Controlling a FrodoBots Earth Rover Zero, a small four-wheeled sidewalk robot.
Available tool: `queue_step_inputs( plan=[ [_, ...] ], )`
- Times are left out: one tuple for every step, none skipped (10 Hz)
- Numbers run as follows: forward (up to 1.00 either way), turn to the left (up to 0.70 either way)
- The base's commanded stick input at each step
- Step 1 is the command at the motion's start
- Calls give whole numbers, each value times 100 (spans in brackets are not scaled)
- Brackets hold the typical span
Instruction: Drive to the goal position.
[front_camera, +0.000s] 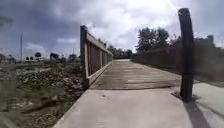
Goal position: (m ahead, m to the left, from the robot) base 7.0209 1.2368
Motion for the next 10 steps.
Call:
queue_step_inputs(
  plan=[
    [82,0],
    [82,0],
    [82,0],
    [82,0],
    [82,0],
    [82,0],
    [82,0],
    [82,0],
    [82,0],
    [82,0]
  ],
)
